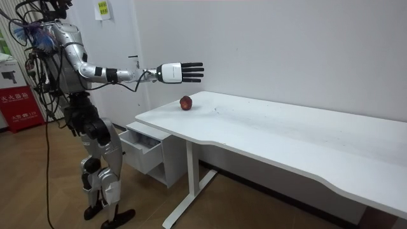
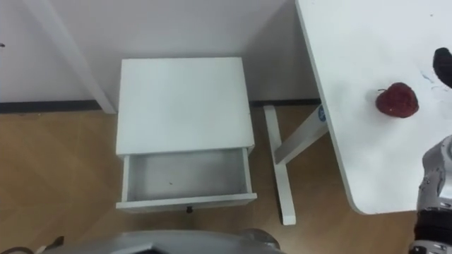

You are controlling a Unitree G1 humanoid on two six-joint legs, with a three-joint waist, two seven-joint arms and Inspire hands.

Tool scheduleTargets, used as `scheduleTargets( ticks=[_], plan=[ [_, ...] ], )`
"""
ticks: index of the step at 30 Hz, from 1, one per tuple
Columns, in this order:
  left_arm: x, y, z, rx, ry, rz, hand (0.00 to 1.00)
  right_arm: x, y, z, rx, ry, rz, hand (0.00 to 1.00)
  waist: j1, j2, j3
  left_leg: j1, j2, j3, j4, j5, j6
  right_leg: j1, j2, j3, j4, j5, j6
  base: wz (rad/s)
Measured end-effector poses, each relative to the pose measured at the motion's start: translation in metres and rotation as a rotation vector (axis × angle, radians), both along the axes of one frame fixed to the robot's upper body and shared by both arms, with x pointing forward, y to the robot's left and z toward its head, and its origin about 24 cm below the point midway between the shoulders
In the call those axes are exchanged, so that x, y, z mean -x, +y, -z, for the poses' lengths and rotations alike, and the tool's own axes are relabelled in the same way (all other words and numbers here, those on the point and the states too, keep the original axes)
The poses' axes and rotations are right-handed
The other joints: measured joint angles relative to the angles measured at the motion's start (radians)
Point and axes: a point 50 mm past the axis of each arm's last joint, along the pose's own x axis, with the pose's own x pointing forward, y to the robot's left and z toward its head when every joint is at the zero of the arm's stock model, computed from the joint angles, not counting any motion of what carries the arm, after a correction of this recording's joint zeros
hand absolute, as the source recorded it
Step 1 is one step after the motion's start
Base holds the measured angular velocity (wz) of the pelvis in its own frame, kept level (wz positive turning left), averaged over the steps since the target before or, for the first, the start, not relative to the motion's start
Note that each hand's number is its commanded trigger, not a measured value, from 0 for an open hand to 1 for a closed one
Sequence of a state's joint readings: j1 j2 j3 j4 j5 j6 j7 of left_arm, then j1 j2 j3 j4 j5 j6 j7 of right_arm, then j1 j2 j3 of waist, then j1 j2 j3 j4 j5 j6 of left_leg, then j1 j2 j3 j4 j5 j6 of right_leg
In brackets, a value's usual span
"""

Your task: Put apple and close drawer

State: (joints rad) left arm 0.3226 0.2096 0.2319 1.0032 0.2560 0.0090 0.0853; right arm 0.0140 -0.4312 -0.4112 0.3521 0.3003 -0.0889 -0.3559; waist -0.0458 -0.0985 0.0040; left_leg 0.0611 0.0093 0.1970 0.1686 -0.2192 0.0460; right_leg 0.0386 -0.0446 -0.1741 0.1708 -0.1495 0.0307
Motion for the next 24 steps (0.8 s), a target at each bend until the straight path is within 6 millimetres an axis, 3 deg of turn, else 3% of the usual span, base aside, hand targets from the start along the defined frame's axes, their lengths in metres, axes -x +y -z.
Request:
scheduleTargets(
  ticks=[9,24],
  plan=[
    [-0.002,0.001,0.0,0.023,0.009,0.008,0.0,-0.016,-0.004,0.003,0.03,0.097,-0.078,0.0,-0.006,-0.007,0.0011,0.004,-0.001,-0.008,-0.001,0.0,0.0,0.012,-0.002,-0.019,-0.002,0.0,0.0,0.02],
    [0.0,0.001,0.0,0.025,0.03,0.0,0.0,-0.019,-0.001,0.011,0.088,0.217,-0.165,0.0,-0.004,-0.009,-0.0002,0.005,-0.001,-0.01,0.001,0.0,0.0,0.016,-0.003,-0.021,-0.003,0.0,0.0,0.0]
  ],
)
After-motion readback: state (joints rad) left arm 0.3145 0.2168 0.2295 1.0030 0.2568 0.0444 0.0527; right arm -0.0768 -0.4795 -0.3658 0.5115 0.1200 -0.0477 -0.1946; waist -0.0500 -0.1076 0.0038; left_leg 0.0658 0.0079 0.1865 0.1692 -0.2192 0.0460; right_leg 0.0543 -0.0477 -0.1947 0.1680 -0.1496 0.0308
